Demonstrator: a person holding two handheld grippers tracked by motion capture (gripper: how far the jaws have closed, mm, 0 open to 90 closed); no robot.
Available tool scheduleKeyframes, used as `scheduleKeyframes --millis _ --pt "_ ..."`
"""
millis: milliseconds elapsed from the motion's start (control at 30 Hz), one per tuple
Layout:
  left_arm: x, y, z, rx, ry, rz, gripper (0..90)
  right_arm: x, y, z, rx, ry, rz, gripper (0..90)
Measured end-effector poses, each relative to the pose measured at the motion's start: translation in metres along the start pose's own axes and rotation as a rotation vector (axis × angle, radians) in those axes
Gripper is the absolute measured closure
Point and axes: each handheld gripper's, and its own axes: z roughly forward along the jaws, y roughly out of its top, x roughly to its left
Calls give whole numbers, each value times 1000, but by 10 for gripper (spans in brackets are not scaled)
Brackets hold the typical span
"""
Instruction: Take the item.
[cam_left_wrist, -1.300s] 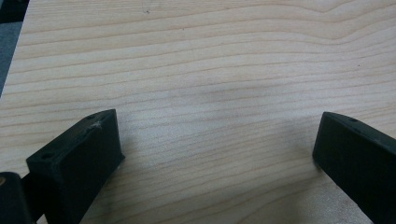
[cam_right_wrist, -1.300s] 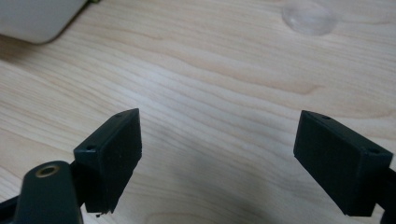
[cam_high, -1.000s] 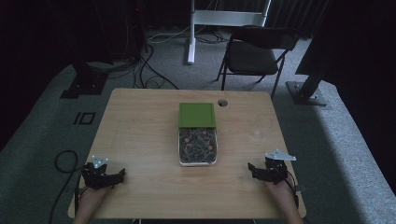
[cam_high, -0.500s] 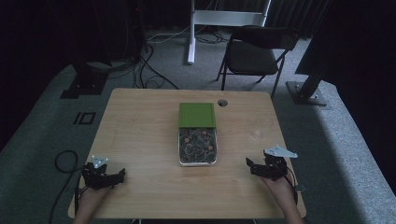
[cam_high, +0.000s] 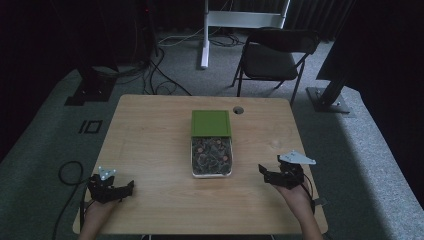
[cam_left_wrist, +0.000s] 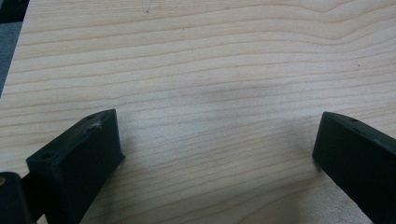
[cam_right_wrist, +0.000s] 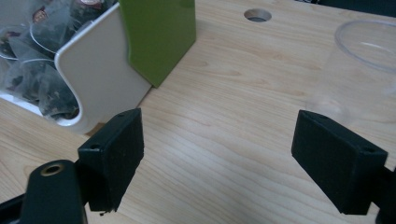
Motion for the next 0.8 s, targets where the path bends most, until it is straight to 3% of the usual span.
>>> scheduleKeyframes --millis 800 --pt "0 0 0 -1 0 -2 17 27 35 3 -44 77 -74 168"
